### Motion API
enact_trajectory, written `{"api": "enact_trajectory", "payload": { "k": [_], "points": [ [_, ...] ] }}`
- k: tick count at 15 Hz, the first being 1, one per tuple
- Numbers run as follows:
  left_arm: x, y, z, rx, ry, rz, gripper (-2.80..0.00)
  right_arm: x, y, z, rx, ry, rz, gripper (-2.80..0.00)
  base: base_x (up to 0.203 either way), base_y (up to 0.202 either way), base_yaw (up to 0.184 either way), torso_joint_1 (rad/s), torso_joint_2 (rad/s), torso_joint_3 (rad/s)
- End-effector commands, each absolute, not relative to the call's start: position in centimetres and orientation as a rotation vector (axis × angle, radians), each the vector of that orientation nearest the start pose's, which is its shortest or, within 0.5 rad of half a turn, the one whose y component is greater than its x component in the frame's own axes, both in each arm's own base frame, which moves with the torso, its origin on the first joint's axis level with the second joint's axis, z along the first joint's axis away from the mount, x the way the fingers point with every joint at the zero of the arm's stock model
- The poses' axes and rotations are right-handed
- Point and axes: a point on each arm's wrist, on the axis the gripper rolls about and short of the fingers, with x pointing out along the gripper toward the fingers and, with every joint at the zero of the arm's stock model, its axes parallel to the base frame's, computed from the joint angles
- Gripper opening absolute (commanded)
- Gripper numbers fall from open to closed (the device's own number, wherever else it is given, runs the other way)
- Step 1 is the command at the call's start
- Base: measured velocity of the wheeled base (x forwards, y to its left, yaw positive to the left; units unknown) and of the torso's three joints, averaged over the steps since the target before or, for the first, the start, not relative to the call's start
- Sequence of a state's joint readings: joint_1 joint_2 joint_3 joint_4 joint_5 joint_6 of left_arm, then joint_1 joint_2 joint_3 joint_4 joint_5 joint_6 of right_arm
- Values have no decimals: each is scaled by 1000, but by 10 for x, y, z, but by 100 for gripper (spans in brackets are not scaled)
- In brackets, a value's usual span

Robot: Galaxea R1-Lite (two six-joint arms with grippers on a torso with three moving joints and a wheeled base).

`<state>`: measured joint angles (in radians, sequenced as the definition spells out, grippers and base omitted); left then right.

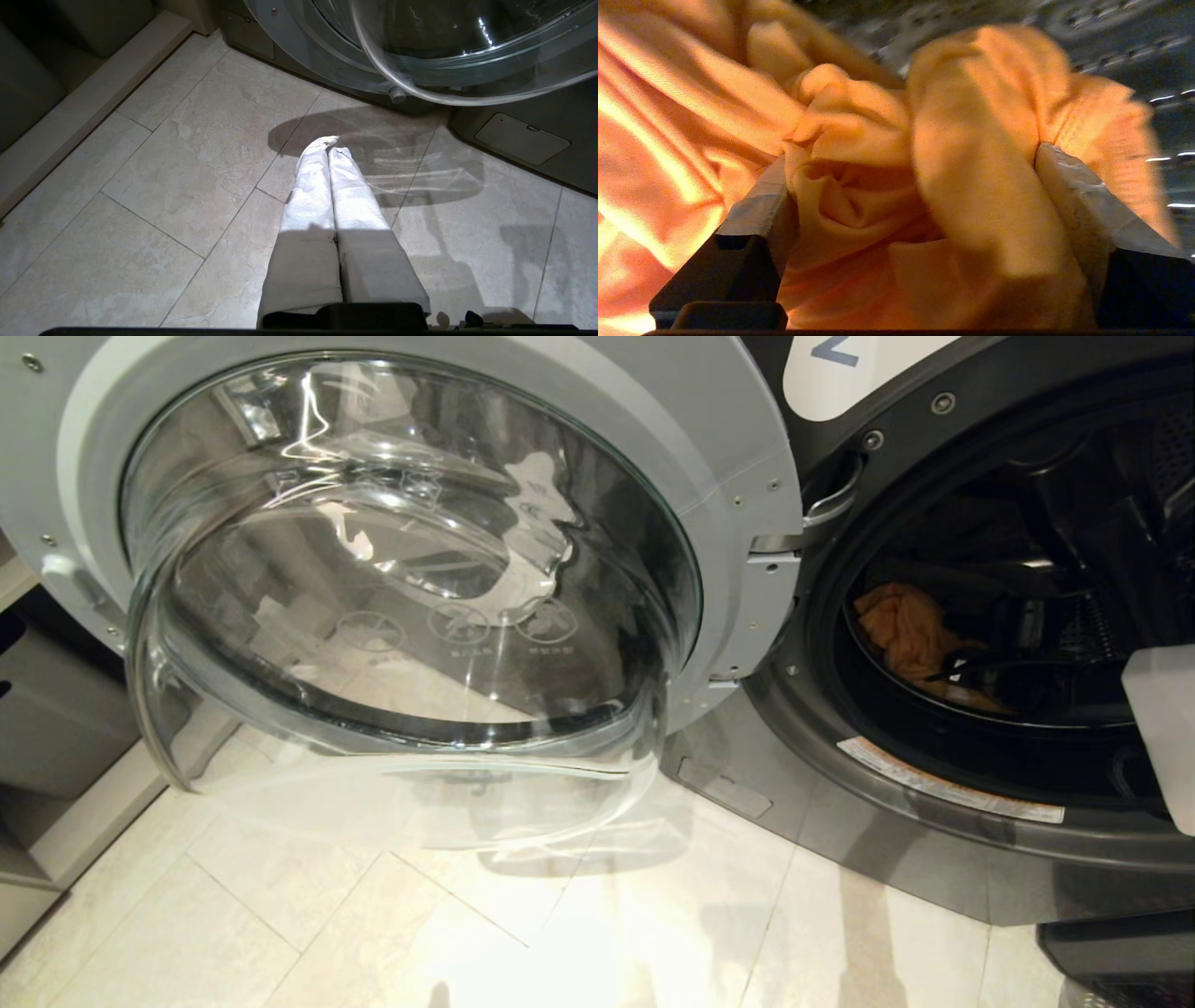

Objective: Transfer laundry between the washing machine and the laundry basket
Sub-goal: Pick a cloth and place it into the basket

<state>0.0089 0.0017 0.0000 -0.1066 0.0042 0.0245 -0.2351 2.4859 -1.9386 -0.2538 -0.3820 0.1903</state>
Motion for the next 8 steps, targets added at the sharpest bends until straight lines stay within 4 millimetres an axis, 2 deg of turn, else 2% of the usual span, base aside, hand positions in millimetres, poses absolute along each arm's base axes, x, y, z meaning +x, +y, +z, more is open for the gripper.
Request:
{"api": "enact_trajectory", "payload": {
  "k": [1, 5, 6, 8],
  "points": [
    [-20, 0, 75, 31, -63, 13, -280, 510, -129, 119, 178, 250, -605, 0, 0, 0, 0, 0, 0, 0],
    [-20, 0, 75, 71, -63, -1, -280, 514, -124, 112, 210, 257, -565, 0, 0, 0, 0, 0, 0, 0],
    [-20, 0, 75, 71, -64, 0, -280, 515, -122, 110, 209, 258, -561, -280, 0, 0, 0, 0, 0, 0],
    [-20, 0, 75, 70, -63, 1, -280, 514, -122, 113, 210, 252, -560, -280, 0, 0, 0, 0, 0, 0]
  ]
}}
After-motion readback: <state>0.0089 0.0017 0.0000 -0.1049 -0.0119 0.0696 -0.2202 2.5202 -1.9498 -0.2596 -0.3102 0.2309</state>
